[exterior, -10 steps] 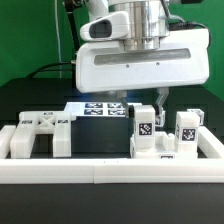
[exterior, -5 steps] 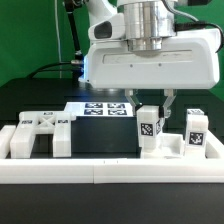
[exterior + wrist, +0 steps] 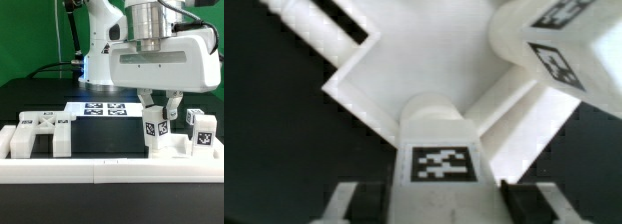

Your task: Assemble chair

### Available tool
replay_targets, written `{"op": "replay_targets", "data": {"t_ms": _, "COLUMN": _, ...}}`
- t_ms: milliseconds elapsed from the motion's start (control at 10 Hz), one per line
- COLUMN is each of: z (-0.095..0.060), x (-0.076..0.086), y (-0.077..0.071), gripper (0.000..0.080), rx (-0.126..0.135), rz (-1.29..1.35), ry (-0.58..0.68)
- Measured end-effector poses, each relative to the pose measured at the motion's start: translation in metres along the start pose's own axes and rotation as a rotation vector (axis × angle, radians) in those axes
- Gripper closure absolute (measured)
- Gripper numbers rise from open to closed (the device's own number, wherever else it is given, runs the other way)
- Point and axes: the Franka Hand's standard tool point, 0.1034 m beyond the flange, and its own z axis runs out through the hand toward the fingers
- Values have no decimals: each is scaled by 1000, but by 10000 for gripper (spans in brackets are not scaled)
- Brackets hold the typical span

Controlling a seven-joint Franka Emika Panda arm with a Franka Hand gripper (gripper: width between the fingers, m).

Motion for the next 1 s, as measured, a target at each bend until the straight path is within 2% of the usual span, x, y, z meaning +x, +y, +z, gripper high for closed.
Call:
{"op": "replay_targets", "data": {"t_ms": 400, "z": 1, "x": -8, "y": -5, "gripper": 508, "rx": 7, "rz": 274, "ry": -13}}
{"op": "replay_targets", "data": {"t_ms": 600, "z": 1, "x": -9, "y": -5, "gripper": 508, "rx": 7, "rz": 291, "ry": -14}}
{"op": "replay_targets", "data": {"t_ms": 800, "z": 1, "x": -9, "y": -5, "gripper": 228, "rx": 7, "rz": 240, "ry": -14}}
{"op": "replay_targets", "data": {"t_ms": 900, "z": 1, "x": -9, "y": -4, "gripper": 228, "rx": 4, "rz": 180, "ry": -15}}
{"op": "replay_targets", "data": {"t_ms": 1000, "z": 1, "x": -8, "y": -4, "gripper": 166, "rx": 5, "rz": 59, "ry": -15}}
